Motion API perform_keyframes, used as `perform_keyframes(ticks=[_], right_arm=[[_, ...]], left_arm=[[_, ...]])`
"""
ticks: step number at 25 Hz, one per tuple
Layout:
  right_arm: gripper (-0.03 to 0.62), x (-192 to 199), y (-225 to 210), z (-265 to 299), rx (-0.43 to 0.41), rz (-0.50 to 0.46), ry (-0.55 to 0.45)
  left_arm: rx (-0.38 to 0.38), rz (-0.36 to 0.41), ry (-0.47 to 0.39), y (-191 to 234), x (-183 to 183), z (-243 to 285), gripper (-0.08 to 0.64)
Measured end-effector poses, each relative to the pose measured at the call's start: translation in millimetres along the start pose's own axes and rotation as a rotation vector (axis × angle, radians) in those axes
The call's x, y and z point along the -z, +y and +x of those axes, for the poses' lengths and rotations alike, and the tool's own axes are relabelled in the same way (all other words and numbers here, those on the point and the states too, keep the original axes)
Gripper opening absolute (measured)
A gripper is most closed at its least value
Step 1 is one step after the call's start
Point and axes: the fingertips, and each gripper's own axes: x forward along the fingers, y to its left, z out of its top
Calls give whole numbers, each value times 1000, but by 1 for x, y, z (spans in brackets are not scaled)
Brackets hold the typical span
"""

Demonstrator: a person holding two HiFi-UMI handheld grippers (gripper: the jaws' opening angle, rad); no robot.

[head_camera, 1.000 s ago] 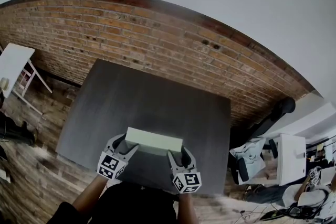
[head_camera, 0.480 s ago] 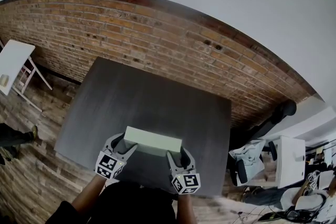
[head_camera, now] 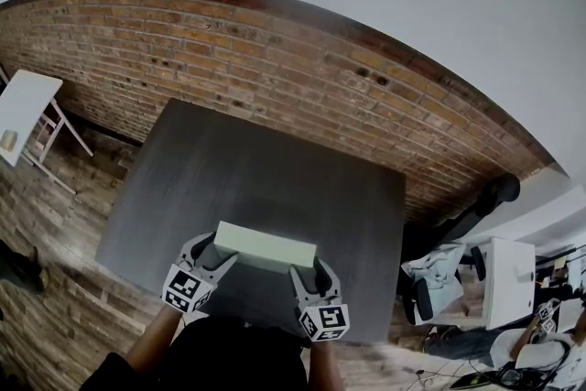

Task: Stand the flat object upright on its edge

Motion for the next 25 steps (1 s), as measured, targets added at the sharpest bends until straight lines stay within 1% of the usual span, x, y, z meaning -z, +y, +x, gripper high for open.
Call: perform_keyframes(ticks=[15,25], right_arm=[[254,0,2,-4,-11,-6,12],[253,-6,4,-8,-3,-9,6]], left_arm=[[20,3,12,-2,1,-5,275],[25,1,-4,-3,-6,-10,275]])
